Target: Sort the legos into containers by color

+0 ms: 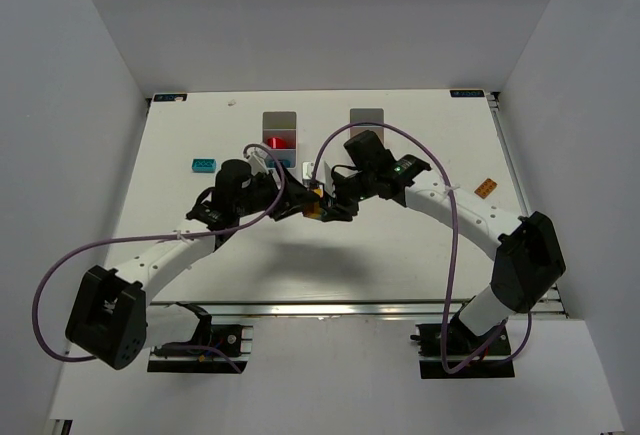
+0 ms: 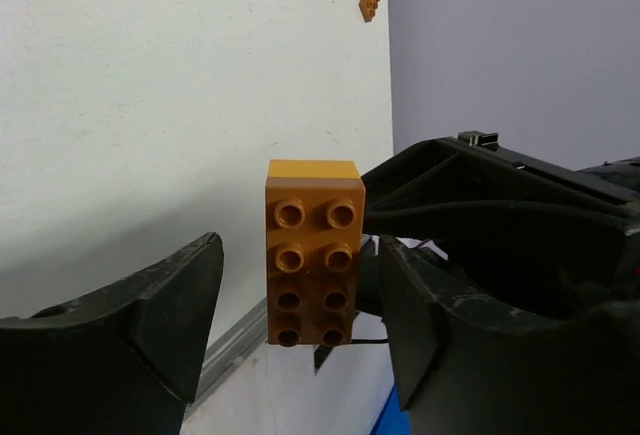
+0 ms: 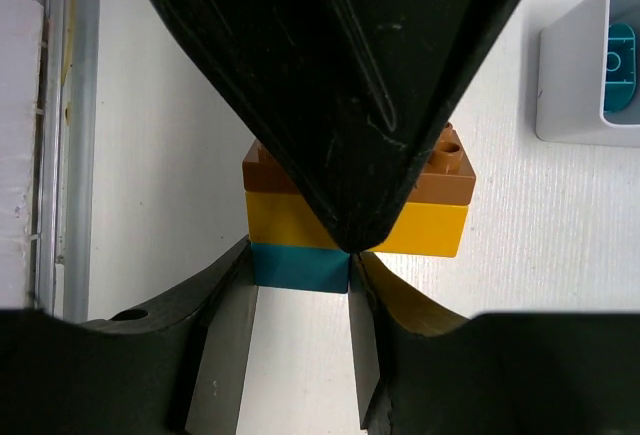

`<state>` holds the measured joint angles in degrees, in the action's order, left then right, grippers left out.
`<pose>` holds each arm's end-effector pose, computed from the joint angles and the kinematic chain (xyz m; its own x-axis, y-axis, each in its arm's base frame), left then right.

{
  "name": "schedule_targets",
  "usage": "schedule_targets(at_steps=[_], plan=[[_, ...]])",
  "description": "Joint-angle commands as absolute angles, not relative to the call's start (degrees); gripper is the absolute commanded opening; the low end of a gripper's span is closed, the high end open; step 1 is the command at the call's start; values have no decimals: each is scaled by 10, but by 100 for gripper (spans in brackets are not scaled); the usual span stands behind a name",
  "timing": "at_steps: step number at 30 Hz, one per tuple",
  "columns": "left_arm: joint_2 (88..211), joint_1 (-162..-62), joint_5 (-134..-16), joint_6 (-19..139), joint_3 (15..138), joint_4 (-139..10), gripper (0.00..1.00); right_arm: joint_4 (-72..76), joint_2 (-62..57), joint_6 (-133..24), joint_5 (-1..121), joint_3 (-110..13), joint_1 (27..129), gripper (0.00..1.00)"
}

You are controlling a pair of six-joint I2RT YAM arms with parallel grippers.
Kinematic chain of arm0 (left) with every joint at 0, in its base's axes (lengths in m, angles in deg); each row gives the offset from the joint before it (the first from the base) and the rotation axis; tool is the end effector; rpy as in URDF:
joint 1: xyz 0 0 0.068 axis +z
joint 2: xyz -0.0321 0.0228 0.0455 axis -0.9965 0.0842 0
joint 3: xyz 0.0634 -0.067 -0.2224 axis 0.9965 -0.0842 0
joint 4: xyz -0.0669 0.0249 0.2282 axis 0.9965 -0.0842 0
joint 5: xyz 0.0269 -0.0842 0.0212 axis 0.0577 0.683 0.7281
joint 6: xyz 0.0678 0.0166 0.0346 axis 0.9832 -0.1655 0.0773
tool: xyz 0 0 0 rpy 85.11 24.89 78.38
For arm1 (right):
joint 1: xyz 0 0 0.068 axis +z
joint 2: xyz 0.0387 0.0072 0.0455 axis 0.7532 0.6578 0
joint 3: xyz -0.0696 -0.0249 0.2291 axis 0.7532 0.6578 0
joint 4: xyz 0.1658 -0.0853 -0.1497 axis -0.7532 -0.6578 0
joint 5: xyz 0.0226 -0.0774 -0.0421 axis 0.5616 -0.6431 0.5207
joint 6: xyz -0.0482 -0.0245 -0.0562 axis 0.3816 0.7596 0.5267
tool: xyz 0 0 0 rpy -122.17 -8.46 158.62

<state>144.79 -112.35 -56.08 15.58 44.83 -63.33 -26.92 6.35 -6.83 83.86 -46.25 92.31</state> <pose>0.2372 -0.1564 0.2128 -0.8630 -0.3869 -0.3248 0.0974 0.5035 -0.8585 0.2217 0.2585 0.2471 0.1656 -0.6084 -0.7762 -0.9839 -0.0485 -0.1719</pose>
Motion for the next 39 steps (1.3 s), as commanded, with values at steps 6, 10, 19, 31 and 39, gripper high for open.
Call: schedule_targets(at_steps=[6, 10, 19, 31, 39], plan=[[1461, -1134, -569, 178, 473, -653, 60, -259, 64, -81, 856, -477, 926, 0], [1464, -1139, -573, 183, 476, -661, 49, -258, 66, -88, 860, -480, 926, 0], [1453, -1141, -619, 244, 511, -758, 1, -260, 65, -85, 853, -468, 926, 0], [1429, -1108, -647, 272, 523, -819, 0, -248, 62, -77, 840, -448, 926, 0], [1391, -1022, -672, 298, 553, -882, 0, -147, 72, -85, 774, -439, 926, 0]])
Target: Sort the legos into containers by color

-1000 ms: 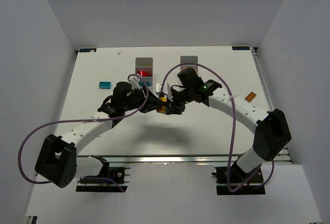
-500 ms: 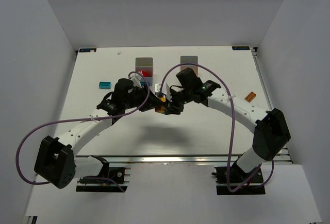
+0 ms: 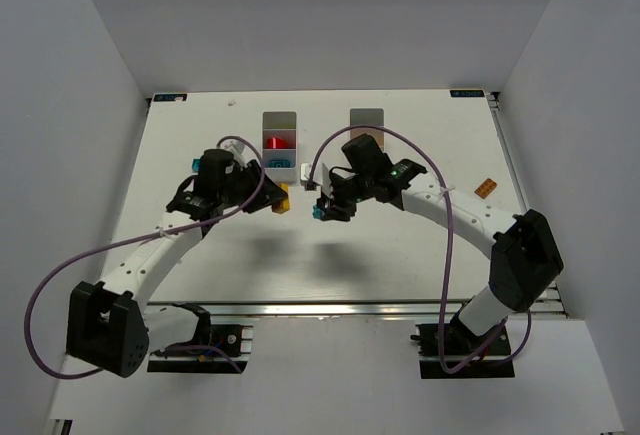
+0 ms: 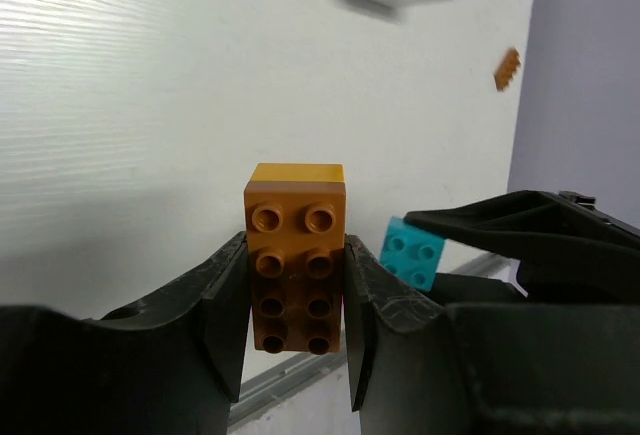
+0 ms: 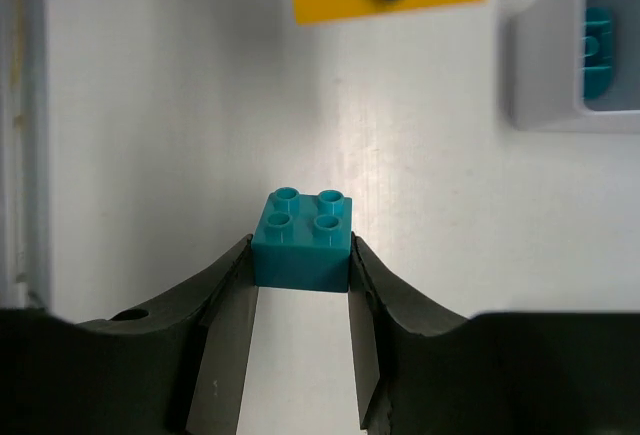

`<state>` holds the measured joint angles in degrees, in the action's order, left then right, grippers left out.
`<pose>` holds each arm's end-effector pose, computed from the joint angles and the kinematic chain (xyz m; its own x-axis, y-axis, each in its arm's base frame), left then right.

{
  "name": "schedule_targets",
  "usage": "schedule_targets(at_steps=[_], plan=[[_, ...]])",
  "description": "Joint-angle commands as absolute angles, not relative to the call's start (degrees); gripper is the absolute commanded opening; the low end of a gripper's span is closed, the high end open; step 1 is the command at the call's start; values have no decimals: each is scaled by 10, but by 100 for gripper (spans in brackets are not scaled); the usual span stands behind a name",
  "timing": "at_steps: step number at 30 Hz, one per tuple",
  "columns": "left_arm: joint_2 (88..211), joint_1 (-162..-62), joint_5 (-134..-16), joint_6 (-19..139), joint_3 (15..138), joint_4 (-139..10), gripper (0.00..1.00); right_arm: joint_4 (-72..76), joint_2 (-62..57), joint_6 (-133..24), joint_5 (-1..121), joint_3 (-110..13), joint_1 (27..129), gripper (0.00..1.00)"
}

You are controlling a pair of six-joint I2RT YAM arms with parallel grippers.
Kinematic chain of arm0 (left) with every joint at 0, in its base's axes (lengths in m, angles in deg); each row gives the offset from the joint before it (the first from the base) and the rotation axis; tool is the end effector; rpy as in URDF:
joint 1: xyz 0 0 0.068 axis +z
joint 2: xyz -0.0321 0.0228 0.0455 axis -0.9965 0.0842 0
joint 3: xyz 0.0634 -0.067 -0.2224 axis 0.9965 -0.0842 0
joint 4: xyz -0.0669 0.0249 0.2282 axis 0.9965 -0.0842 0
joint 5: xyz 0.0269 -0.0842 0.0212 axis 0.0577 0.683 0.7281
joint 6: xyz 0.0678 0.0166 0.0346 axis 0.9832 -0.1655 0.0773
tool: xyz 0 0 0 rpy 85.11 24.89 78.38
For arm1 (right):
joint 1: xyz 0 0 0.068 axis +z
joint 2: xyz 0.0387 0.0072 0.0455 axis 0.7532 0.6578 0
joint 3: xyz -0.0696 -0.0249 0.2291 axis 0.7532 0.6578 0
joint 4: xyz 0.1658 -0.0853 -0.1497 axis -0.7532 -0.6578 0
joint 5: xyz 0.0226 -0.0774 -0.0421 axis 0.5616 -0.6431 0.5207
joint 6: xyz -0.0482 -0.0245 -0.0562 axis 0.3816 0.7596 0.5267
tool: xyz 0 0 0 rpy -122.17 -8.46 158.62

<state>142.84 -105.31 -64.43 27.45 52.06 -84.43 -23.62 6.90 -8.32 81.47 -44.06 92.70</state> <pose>0.2458 -0.1134 0.2204 -0.8132 -0.4064 -0.4165 -0.0050 0.7206 -0.6934 0.2243 0.2608 0.2361 0.1474 -0.6241 -0.7673 -0.9839 -0.0129 -0.1785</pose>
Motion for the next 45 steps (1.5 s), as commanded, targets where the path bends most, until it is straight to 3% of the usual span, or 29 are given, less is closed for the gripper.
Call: schedule_targets(at_steps=[1, 6, 14, 20, 29, 36, 45], plan=[[1378, -1012, -683, 301, 560, -911, 0, -125, 80, -92, 757, -442, 926, 0], [1354, -980, -790, 327, 613, -1004, 0, -89, 170, -76, 733, -523, 927, 0], [1290, -977, -846, 299, 604, -1049, 0, -45, 288, 121, 745, -639, 928, 0], [1262, -977, -863, 290, 583, -1061, 0, -55, 363, 80, 710, -756, 929, 0], [1247, -976, -874, 291, 573, -1064, 0, -45, 391, 81, 686, -747, 929, 0], [1254, -977, -872, 292, 578, -1065, 0, -36, 407, 81, 673, -746, 928, 14], [1249, -976, -867, 286, 580, -1064, 0, -40, 423, 75, 673, -757, 928, 42]])
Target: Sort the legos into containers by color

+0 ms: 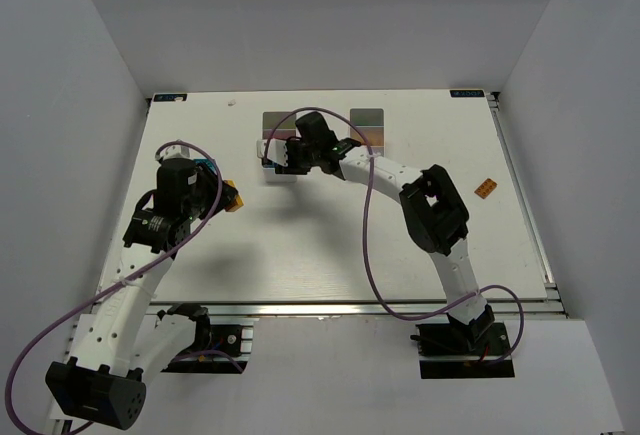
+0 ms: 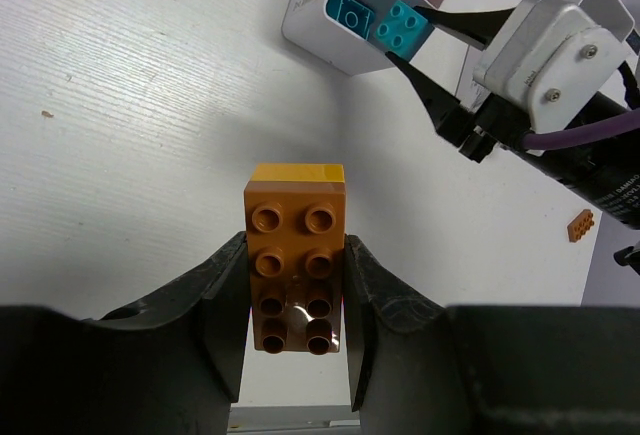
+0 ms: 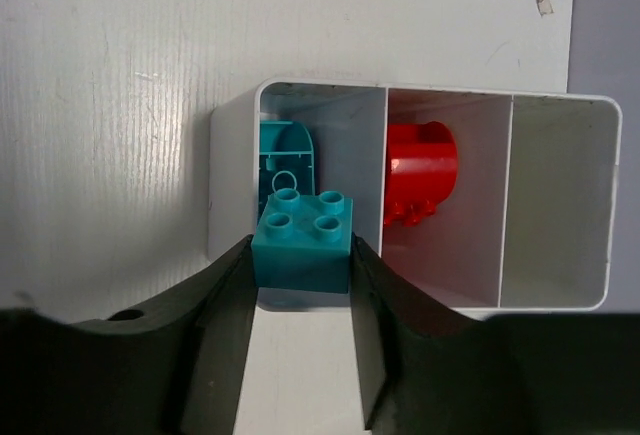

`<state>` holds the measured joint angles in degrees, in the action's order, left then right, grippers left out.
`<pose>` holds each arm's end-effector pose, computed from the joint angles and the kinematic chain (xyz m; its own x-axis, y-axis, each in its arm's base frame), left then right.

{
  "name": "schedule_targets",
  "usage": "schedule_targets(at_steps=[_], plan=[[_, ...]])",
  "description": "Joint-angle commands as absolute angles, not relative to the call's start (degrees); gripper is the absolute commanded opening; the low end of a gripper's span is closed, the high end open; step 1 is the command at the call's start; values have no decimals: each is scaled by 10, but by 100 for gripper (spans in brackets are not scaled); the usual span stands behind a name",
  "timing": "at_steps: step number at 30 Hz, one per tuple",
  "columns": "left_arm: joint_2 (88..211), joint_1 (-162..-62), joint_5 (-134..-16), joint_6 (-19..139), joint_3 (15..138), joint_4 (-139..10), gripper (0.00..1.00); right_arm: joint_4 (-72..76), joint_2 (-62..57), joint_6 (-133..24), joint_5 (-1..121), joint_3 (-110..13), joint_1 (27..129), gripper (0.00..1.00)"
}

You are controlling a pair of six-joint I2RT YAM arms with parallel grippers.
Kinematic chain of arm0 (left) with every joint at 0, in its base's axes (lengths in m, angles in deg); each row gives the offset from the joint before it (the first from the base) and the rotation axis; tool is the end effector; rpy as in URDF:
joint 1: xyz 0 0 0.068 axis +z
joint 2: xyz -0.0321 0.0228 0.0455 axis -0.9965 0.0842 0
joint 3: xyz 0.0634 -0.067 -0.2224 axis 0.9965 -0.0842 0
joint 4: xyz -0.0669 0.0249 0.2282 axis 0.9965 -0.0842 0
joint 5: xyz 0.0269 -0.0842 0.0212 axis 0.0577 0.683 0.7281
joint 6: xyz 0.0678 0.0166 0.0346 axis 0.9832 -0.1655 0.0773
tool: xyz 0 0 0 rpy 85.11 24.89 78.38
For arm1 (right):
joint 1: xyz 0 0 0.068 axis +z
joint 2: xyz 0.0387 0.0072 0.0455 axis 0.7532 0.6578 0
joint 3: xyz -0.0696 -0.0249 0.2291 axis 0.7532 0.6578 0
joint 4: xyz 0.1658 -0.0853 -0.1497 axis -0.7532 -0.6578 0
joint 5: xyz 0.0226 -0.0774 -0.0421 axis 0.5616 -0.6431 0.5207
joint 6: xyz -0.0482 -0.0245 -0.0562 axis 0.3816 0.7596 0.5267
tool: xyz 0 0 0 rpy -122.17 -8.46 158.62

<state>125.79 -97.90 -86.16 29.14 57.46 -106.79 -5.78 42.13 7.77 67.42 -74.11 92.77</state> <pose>0.2005 -0.0422 0.2726 -0.5704 -0.5662 -0.5951 -0.2753 0.8143 -0.5110 0.3455 0.3572 0.1922 0.4660 -0.6538 -0.5962 -0.7889 -0.0018 -0.6146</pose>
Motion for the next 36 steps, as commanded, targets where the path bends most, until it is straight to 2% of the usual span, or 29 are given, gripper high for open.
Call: schedule_targets(at_steps=[1, 3, 7, 14, 16, 18, 19, 23, 26, 27, 31, 36], plan=[[1249, -977, -866, 285, 581, -1062, 0, -40, 423, 73, 674, -758, 928, 47], [1249, -976, -861, 284, 581, -1057, 0, -36, 417, 64, 676, -757, 928, 55], [1251, -976, -851, 283, 582, -1048, 0, -23, 400, 56, 682, -745, 928, 61], [1250, -976, -822, 287, 583, -1025, 0, -26, 357, 11, 690, -742, 923, 62], [1241, -976, -782, 291, 567, -992, 0, -37, 328, -30, 742, -735, 912, 63], [1225, -976, -735, 292, 535, -942, 0, -60, 277, -125, 810, -725, 896, 69], [1219, -977, -718, 292, 523, -920, 0, -71, 248, -159, 890, -714, 880, 71], [1185, -976, -658, 281, 468, -793, 0, -91, 185, -329, 1050, -650, 849, 74], [1169, -976, -620, 272, 439, -726, 0, -4, 132, -481, 1165, -554, 831, 76], [1168, -977, -610, 268, 434, -713, 1, 87, 117, -570, 1213, -528, 826, 79], [1172, -976, -552, 243, 408, -615, 3, 274, 83, -762, 1263, -449, 830, 81], [1175, -976, -498, 213, 380, -485, 5, 270, 85, -779, 1252, -437, 839, 82]])
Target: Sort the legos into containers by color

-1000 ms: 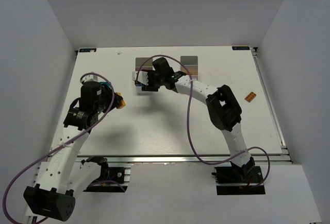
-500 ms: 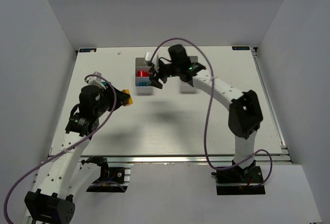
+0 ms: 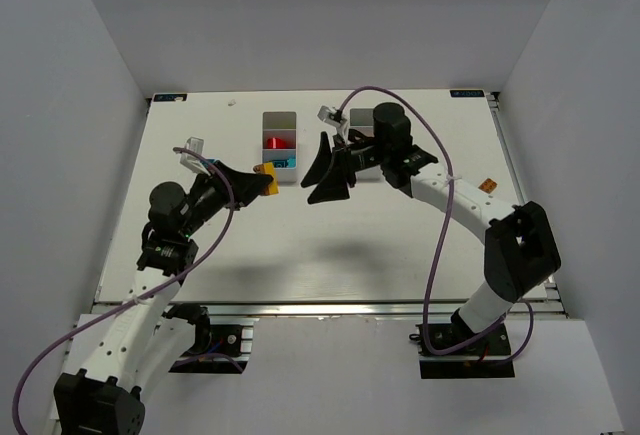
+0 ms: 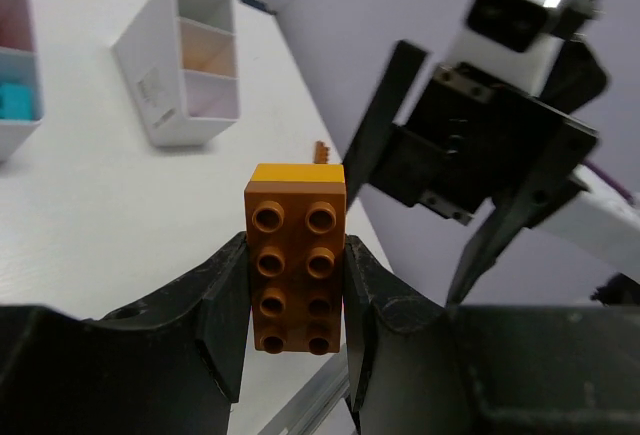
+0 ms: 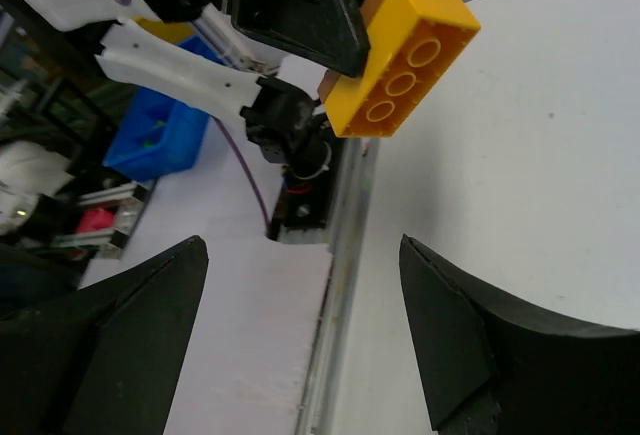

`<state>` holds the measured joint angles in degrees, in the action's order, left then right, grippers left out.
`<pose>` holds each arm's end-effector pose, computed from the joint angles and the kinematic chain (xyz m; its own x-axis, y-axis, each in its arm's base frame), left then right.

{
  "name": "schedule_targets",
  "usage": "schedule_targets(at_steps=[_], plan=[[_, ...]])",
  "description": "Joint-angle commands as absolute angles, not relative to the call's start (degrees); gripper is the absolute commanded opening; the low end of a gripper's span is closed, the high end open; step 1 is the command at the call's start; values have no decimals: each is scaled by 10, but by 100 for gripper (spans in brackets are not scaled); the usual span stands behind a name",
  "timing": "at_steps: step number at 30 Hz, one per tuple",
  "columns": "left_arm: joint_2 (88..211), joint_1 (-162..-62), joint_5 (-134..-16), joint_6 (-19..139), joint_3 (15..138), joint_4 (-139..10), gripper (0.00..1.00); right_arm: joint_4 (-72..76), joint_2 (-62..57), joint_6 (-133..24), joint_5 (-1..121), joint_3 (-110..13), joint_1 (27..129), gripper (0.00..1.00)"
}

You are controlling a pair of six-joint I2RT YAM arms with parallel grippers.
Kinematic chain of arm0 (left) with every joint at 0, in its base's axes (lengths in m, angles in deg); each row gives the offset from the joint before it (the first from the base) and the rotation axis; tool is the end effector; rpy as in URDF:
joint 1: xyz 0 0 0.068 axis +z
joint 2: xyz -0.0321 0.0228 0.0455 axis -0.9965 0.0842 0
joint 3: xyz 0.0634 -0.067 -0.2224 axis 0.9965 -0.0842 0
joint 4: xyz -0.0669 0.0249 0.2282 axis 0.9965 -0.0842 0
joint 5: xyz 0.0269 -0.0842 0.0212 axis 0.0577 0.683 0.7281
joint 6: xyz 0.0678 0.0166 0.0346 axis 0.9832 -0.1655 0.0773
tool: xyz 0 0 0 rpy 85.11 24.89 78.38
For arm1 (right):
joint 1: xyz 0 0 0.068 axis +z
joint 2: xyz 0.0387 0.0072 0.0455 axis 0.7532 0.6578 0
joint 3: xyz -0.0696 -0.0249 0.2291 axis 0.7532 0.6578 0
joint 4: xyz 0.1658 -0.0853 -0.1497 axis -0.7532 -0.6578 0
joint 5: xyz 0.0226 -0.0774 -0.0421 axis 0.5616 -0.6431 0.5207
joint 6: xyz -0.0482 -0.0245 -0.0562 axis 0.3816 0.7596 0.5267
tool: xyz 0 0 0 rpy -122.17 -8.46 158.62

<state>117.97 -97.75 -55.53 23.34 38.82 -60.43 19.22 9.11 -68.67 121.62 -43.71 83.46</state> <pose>0.2008 -0.0769 0.2897 -0.5191 -0.5622 -0.6438 0.3939 0.5111 -0.7640 0.2560 0.2524 0.3110 -0.4096 -0.1319 -0.9027 -0.8779 -0.2119 0.4293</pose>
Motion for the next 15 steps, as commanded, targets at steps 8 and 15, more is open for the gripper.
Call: schedule_targets(at_steps=[8, 15], plan=[[1180, -976, -476, 193, 365, -422, 8, 314, 95, -855, 1201, -439, 870, 83], [1183, -977, -471, 175, 353, -399, 9, 343, 124, -900, 1177, -472, 890, 82]])
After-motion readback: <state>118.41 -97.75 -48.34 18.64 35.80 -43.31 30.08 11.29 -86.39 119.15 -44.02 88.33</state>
